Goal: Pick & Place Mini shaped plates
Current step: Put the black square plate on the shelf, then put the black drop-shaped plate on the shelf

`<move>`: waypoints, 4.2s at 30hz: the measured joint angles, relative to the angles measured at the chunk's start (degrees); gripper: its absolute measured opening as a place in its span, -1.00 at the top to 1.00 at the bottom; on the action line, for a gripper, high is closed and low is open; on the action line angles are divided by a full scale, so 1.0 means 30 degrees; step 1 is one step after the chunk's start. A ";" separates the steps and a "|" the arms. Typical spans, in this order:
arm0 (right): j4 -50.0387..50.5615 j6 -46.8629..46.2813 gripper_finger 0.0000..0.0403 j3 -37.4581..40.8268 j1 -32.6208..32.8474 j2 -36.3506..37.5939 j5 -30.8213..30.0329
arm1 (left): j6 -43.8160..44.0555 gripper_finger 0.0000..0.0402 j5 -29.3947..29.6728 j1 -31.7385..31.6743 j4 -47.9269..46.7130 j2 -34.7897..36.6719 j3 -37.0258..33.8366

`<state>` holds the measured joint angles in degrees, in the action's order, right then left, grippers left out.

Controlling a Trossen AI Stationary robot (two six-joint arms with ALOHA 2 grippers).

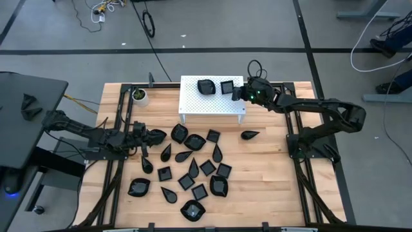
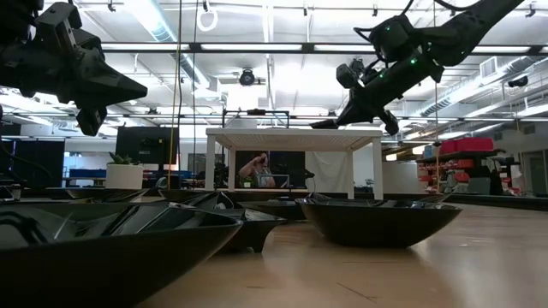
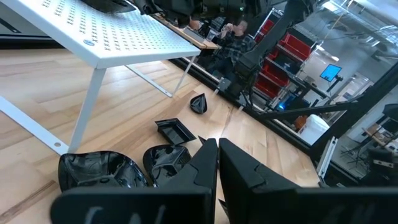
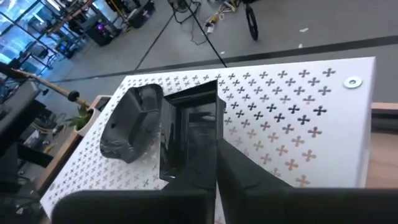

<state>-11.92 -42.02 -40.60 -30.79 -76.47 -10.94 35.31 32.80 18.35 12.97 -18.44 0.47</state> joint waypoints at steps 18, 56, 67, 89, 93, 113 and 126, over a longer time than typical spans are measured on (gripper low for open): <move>0.0450 0.5501 0.21 0.0000 0.0464 0.1935 0.0469 | 0.0209 0.90 -0.0111 0.0000 0.0000 0.0004 0.0000; 0.1356 1.1584 0.54 0.0357 1.7299 0.1217 -0.5712 | -0.2223 0.95 0.2876 0.4681 -0.8408 -1.6175 1.5589; 0.0736 1.1162 0.54 0.0350 1.7306 0.1217 -0.5711 | 0.7918 0.97 -0.3367 0.6601 -1.3647 -1.8317 1.6817; 0.0450 1.0765 0.54 0.0350 1.7306 0.1217 -0.5646 | 2.4842 -0.06 -0.5250 0.9798 -1.8429 -1.9154 1.3058; 0.0269 1.0732 0.54 0.0350 1.7299 0.0985 -0.5697 | 2.6158 -0.06 -0.4940 0.9887 -1.8471 -1.9154 1.2364; -0.2614 1.1374 0.54 0.0342 1.7298 -0.1523 -0.5690 | 2.9986 0.17 -0.6299 1.0193 -2.0469 -1.8243 1.1409; -0.2758 1.1385 0.54 0.0342 1.7299 -0.1523 -0.5522 | 3.0872 0.47 -0.3818 1.0193 -1.7368 -1.8251 0.9551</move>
<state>-20.19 -7.87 -39.57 21.10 -81.03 -27.51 127.93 21.34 48.93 -39.13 -73.19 29.12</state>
